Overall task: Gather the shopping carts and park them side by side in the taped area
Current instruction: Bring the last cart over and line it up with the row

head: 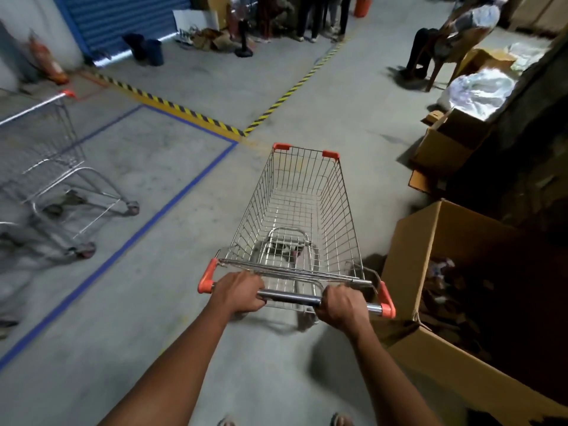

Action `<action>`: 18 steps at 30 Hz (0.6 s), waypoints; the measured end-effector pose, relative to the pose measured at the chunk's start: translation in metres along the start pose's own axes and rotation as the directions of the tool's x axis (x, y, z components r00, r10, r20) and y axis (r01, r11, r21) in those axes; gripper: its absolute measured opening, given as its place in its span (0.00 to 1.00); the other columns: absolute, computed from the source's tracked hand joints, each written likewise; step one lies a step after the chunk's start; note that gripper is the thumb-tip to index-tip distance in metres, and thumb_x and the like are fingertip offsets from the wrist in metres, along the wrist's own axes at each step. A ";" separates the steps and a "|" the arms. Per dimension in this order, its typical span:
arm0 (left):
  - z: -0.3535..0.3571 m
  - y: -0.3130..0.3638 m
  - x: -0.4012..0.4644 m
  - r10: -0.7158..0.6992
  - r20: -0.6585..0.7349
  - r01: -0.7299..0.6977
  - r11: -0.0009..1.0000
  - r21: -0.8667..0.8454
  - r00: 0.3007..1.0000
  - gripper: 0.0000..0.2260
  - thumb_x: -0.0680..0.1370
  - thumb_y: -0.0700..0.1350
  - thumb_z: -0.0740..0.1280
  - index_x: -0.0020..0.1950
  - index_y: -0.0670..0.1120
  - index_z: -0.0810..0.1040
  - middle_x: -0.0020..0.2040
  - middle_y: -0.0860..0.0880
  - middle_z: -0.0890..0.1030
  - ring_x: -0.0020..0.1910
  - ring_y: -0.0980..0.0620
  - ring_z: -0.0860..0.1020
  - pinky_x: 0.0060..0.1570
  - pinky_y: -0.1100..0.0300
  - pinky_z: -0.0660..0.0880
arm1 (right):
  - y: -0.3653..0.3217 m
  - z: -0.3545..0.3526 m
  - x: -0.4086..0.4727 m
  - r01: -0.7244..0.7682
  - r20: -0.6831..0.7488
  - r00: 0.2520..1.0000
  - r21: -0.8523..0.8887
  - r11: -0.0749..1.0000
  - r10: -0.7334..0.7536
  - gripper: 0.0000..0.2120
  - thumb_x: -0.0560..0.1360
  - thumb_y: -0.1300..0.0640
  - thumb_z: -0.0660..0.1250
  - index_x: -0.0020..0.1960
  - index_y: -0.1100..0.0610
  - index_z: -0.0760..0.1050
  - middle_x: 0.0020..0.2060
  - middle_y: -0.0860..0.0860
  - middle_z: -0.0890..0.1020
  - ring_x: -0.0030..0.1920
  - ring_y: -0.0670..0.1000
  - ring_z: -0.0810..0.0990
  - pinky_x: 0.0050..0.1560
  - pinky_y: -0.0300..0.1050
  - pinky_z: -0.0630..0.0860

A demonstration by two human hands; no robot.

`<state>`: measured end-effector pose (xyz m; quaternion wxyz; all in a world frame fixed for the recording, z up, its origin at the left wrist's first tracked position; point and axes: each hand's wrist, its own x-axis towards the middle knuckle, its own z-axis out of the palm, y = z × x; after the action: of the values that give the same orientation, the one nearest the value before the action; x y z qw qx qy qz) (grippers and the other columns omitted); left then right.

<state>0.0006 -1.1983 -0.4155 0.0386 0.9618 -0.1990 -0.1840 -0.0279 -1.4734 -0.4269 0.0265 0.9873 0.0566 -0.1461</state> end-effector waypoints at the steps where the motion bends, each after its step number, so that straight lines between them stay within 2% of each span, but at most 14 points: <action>1: 0.005 0.012 -0.009 -0.027 0.000 0.027 0.999 -0.026 1.000 0.06 0.71 0.54 0.66 0.42 0.53 0.76 0.38 0.52 0.78 0.38 0.50 0.78 0.38 0.58 0.74 | 0.007 -0.002 -0.008 0.027 0.012 1.000 0.015 1.000 -0.027 0.15 0.74 0.39 0.63 0.45 0.51 0.74 0.40 0.50 0.81 0.37 0.52 0.80 0.41 0.47 0.77; 5: 0.025 0.061 -0.040 -0.125 -0.035 0.123 0.991 -0.054 0.992 0.08 0.71 0.55 0.63 0.43 0.52 0.77 0.37 0.54 0.78 0.36 0.52 0.76 0.36 0.58 0.69 | 0.040 -0.002 -0.037 0.146 0.004 0.989 -0.004 0.989 -0.146 0.12 0.75 0.41 0.63 0.45 0.50 0.74 0.44 0.52 0.83 0.44 0.55 0.82 0.44 0.49 0.74; 10: 0.053 0.125 -0.067 -0.269 -0.108 0.257 0.960 -0.110 0.957 0.07 0.70 0.56 0.63 0.43 0.55 0.74 0.40 0.53 0.80 0.40 0.52 0.79 0.37 0.58 0.70 | 0.082 -0.001 -0.057 0.337 0.012 0.941 -0.034 0.941 -0.337 0.10 0.77 0.43 0.61 0.45 0.49 0.73 0.46 0.53 0.84 0.47 0.56 0.83 0.44 0.48 0.71; 14: 0.067 0.168 -0.081 -0.359 -0.118 0.340 0.928 -0.153 0.926 0.10 0.69 0.57 0.62 0.42 0.53 0.77 0.38 0.53 0.80 0.40 0.51 0.80 0.38 0.58 0.69 | 0.111 -0.001 -0.063 0.440 0.027 0.898 -0.033 0.898 -0.439 0.11 0.78 0.43 0.60 0.45 0.50 0.71 0.46 0.52 0.82 0.44 0.55 0.81 0.42 0.47 0.70; 18: 0.072 0.193 -0.087 -0.435 -0.107 0.415 0.895 -0.164 0.894 0.12 0.69 0.57 0.62 0.44 0.53 0.79 0.40 0.52 0.81 0.42 0.50 0.82 0.39 0.59 0.72 | 0.124 -0.002 -0.061 0.492 0.032 0.871 -0.030 0.870 -0.491 0.12 0.77 0.42 0.60 0.45 0.50 0.71 0.42 0.49 0.80 0.40 0.52 0.77 0.43 0.47 0.74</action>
<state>-0.1715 -1.3407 -0.4244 0.0771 0.9876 0.0326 -0.1328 -0.0710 -1.6025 -0.4025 0.0076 0.9381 0.3080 -0.1586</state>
